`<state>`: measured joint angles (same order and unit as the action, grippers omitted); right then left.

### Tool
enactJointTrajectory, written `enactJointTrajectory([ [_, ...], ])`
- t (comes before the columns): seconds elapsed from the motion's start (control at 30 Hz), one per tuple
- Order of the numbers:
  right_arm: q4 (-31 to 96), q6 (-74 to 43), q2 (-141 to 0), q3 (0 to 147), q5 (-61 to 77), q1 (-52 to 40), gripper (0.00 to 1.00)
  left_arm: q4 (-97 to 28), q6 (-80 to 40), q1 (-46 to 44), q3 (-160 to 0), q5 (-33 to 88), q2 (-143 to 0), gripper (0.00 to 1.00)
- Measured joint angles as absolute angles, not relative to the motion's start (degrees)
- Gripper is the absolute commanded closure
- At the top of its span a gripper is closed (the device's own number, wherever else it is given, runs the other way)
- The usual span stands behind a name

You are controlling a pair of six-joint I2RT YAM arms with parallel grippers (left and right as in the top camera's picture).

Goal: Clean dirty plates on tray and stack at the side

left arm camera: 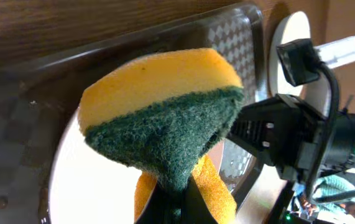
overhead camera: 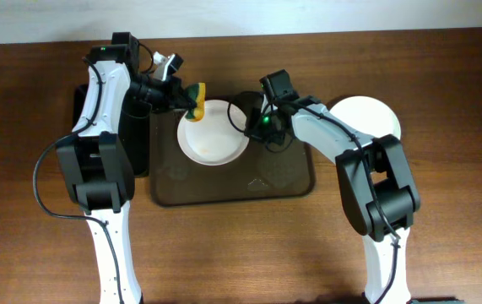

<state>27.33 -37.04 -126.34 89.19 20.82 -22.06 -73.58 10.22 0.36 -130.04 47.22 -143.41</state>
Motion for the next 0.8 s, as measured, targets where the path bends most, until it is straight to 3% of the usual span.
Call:
enactJointTrajectory([
  [0.13,28.93,-34.37,-126.23,89.21,21.45,-22.37,0.96,-74.17,10.17,0.36,-130.04,43.88,-143.41,1.00],
  [0.27,38.24,-30.39,-120.88,88.86,14.09,-22.11,0.96,-74.39,10.15,0.36,-130.04,39.03,-143.41,1.00],
  [0.43,46.35,-27.70,-106.69,88.95,-4.58,-23.09,0.96,-73.58,10.17,0.34,-130.04,35.68,-143.41,1.00],
  [0.57,49.34,-27.18,-104.84,88.92,-18.79,-26.89,0.96,-73.01,10.17,0.34,-130.04,34.48,-143.41,1.00],
  [0.8,52.29,-27.44,-104.81,88.92,-51.99,-41.91,0.96,-72.77,10.17,0.34,-130.04,34.02,-143.41,1.00],
])
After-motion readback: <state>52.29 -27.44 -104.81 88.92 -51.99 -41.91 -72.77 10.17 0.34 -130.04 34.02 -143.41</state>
